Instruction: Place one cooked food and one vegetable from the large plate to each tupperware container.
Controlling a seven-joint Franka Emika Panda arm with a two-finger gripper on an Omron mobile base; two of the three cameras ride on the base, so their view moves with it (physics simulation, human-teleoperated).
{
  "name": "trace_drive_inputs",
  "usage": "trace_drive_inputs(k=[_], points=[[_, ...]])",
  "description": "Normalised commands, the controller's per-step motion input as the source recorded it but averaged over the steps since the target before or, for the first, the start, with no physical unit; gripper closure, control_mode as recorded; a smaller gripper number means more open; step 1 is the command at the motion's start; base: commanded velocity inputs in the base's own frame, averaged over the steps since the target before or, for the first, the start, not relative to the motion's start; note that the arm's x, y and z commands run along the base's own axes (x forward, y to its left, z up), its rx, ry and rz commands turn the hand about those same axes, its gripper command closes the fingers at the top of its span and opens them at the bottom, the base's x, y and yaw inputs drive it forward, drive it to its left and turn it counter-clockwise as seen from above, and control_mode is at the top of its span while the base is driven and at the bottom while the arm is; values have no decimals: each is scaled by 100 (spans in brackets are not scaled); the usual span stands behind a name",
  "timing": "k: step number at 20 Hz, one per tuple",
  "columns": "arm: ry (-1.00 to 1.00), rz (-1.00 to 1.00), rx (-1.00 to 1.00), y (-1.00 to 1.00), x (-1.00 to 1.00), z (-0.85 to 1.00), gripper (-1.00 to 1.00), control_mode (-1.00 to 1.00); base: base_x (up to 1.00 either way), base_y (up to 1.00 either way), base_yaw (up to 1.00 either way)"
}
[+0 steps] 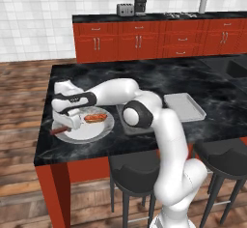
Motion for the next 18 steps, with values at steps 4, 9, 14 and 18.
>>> trace_drive_inputs(k=[4,9,14,18], points=[[-2,-5,-1,-61,-66,81,100,-100,0,0,0],[-6,-10,-1,-99,-12,61,100,-100,0,0,0],[-3,5,-4,-89,0,61,100,-100,0,0,0],[-1,27,-2,-76,0,40,100,-100,0,0,0]])
